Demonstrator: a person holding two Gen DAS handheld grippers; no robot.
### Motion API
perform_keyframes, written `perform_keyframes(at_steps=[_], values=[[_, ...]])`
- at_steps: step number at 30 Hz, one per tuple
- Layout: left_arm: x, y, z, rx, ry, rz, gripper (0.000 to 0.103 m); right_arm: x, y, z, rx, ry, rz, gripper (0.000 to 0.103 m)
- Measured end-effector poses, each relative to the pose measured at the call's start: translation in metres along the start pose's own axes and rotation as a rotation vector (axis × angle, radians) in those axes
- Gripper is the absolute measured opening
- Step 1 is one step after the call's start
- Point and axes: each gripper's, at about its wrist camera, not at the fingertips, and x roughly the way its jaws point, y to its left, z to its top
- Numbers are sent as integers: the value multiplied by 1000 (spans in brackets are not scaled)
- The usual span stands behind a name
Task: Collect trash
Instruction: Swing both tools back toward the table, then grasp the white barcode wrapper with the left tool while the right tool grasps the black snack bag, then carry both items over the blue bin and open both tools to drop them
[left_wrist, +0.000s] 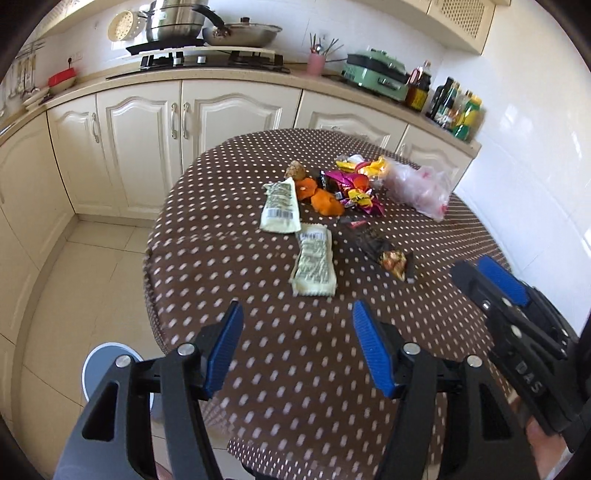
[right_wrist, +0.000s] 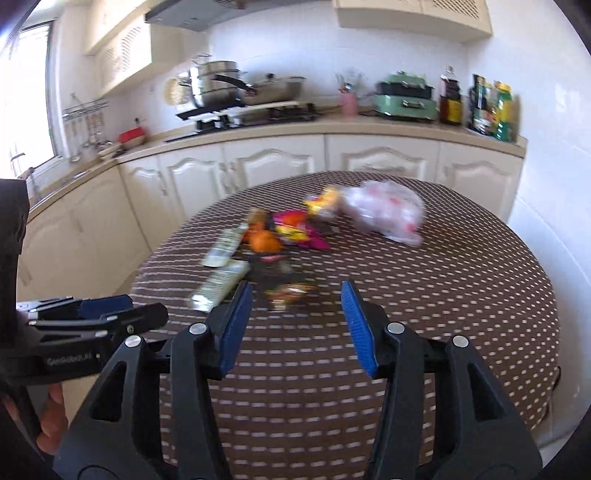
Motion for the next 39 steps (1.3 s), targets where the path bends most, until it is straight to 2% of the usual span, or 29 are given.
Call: perform_keyframes(at_steps=[9, 10, 11, 12, 14, 20, 26, 29, 30, 31, 32, 35, 39], values=[[53, -16, 26, 28, 75, 40, 61, 39, -23, 8, -30, 90, 9, 54], [56, -17, 27, 33, 73, 49, 54, 42, -24, 9, -31, 104, 26, 54], [60, -18, 28, 47, 73, 65, 34, 44, -25, 10, -28, 111, 42, 54], [63, -19, 29, 55, 81, 65, 27, 46, -25, 10, -28, 121, 57, 54], [63, -19, 29, 64, 66, 67, 22, 50, -21, 12, -49, 138, 74, 56], [39, -7, 19, 38, 10, 35, 20, 58, -4, 16, -97, 162, 93, 59], [16, 12, 11, -6, -25, -12, 20, 80, 25, 18, -178, 225, 98, 60], [9, 19, 10, -18, -44, 6, 20, 97, 31, 19, -198, 271, 75, 60], [8, 22, 10, -20, -47, 11, 20, 104, 32, 19, -197, 298, 75, 59], [8, 24, 11, -25, -46, 11, 20, 107, 33, 19, -197, 307, 71, 42], [7, 28, 11, -34, -46, 11, 20, 110, 33, 18, -199, 318, 64, 34], [5, 34, 11, -50, -51, 12, 20, 107, 33, 17, -205, 303, 63, 28], [-3, 46, 8, -73, -67, -5, 20, 94, 38, 16, -199, 264, 86, 26]])
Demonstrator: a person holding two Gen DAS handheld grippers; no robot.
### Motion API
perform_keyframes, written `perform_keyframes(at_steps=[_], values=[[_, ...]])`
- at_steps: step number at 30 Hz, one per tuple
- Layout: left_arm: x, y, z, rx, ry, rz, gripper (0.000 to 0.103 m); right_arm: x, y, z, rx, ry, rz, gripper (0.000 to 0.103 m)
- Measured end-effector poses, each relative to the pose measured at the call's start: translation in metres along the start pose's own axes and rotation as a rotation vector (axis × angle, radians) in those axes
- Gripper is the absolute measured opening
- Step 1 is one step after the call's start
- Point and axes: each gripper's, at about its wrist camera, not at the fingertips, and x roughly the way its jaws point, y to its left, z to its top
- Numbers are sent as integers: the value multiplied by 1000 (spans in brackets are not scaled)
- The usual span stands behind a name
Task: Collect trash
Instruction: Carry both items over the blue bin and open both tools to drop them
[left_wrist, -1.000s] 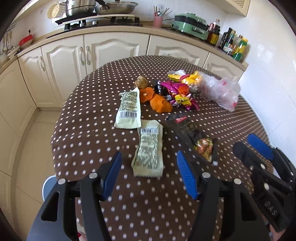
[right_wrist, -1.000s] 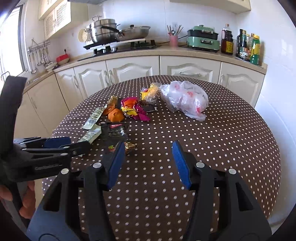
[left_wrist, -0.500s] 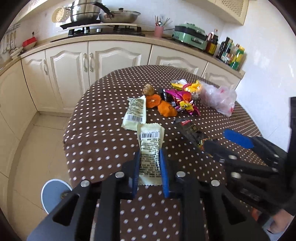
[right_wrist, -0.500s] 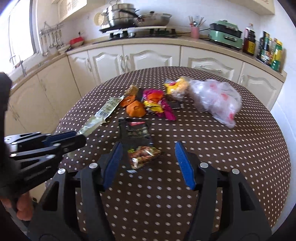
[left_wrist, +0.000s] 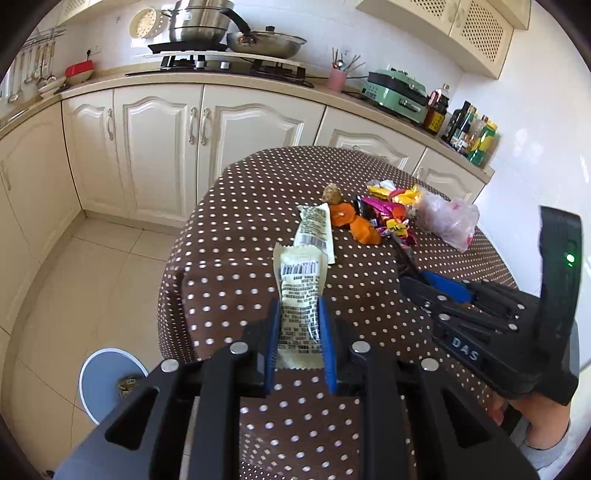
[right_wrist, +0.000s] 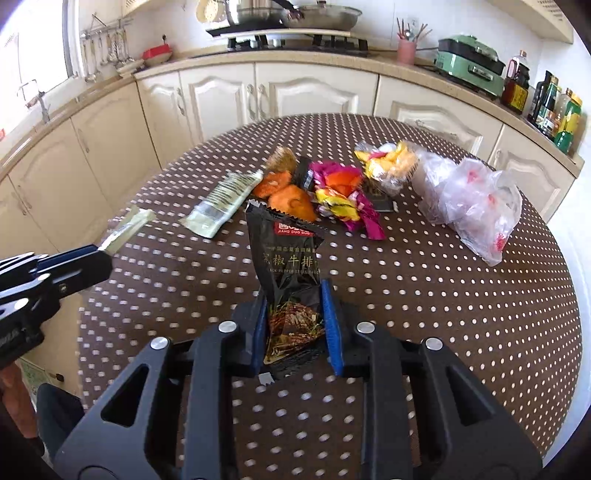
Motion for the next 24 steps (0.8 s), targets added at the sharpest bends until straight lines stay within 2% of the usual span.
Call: perform_keyframes(at_steps=[6, 12, 18, 24], values=[[-25, 27, -5, -39, -42, -1, 20, -21, 36, 2, -30, -49, 74, 26], [-55, 85, -21, -106, -73, 58, 20, -25, 104, 9, -108, -75, 178, 26], [-76, 162, -52, -195, -63, 150, 20, -2, 190, 8, -186, -42, 312, 26], [-68, 241, -92, -313, 6, 226, 20, 56, 279, -14, -247, 69, 416, 26]])
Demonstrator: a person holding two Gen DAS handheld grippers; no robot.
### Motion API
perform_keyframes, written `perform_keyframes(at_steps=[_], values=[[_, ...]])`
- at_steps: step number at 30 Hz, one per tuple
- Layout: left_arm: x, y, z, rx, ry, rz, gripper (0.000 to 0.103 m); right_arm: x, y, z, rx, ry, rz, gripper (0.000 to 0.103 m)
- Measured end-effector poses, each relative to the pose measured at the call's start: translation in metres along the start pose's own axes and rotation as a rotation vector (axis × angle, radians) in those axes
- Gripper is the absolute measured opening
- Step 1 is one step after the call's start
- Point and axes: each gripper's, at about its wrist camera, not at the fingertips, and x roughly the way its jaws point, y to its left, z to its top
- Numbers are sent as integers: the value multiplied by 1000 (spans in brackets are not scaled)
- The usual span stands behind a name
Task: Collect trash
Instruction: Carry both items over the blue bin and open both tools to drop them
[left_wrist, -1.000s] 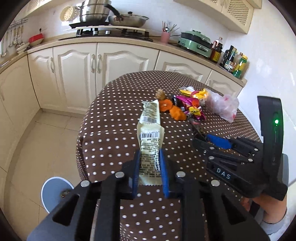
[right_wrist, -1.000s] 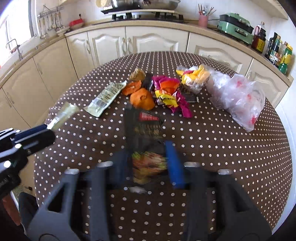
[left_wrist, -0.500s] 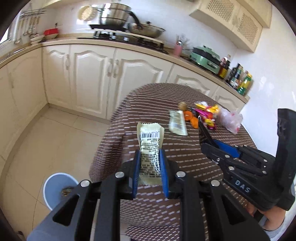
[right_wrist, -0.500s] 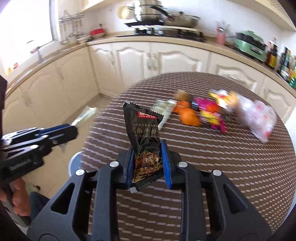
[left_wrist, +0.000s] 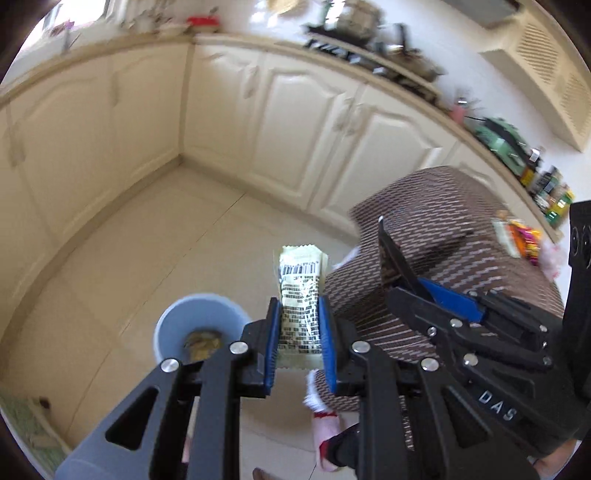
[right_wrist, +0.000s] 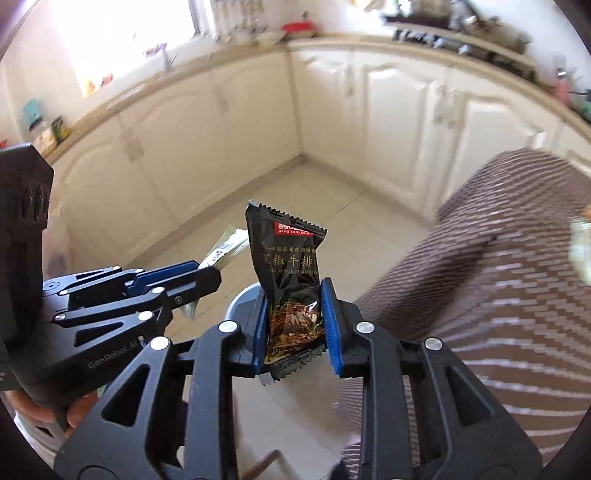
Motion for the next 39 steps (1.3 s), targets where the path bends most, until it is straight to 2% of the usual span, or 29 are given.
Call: perform_keyframes(at_steps=[3, 7, 10, 16, 18, 19, 20, 29, 39], values=[[23, 38, -11, -53, 49, 33, 20, 47, 19, -5, -8, 65, 32, 26], [61, 84, -23, -124, 122, 62, 20, 100, 27, -14, 12, 147, 69, 26], [87, 103, -27, -159, 161, 71, 20, 139, 26, -19, 31, 201, 70, 26], [129, 128, -28, -198, 200, 69, 23, 185, 20, -28, 59, 264, 62, 26], [137, 133, -31, -197, 200, 75, 36, 197, 17, -32, 70, 279, 62, 26], [139, 135, -33, -197, 200, 84, 49, 200, 16, -32, 72, 284, 61, 26], [142, 138, -33, -203, 195, 93, 53, 204, 16, -34, 75, 292, 61, 26], [154, 162, -48, -271, 249, 117, 53, 231, 24, -45, 93, 331, 61, 26], [148, 179, -54, -320, 251, 114, 53, 246, 41, -43, 83, 335, 75, 27]])
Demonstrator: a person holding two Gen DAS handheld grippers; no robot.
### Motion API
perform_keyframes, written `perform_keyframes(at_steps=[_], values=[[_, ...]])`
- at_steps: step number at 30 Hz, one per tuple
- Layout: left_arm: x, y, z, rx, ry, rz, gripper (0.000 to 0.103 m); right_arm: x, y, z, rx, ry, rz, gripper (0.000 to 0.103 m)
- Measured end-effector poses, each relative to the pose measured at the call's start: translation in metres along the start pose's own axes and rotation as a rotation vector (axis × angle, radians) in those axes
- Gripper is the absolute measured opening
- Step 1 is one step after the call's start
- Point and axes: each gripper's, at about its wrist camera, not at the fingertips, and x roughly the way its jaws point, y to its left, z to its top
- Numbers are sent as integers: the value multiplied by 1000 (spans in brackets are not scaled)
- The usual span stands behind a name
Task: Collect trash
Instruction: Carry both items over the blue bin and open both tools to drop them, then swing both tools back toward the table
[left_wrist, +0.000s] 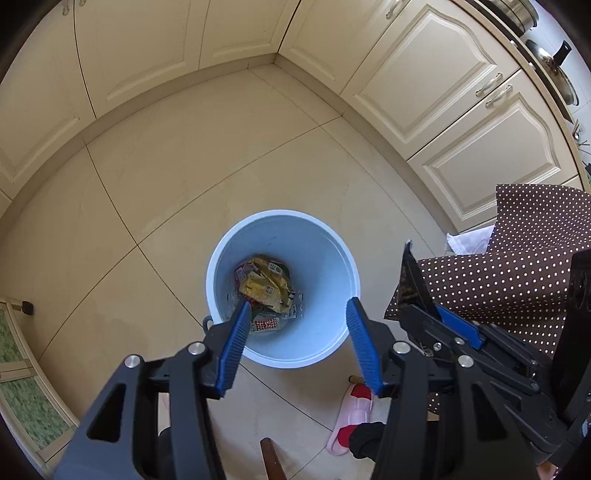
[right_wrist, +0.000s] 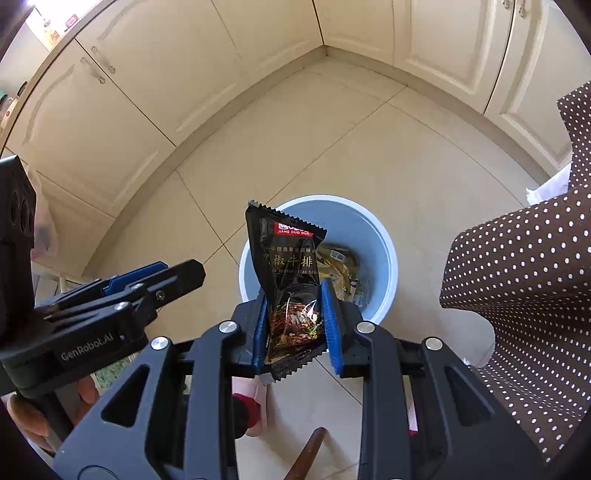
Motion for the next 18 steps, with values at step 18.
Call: perform_keyframes(at_steps=[18], values=[[-13, 0, -2, -23, -19, -2, 53, -15, 4, 8, 4, -36, -5, 29]])
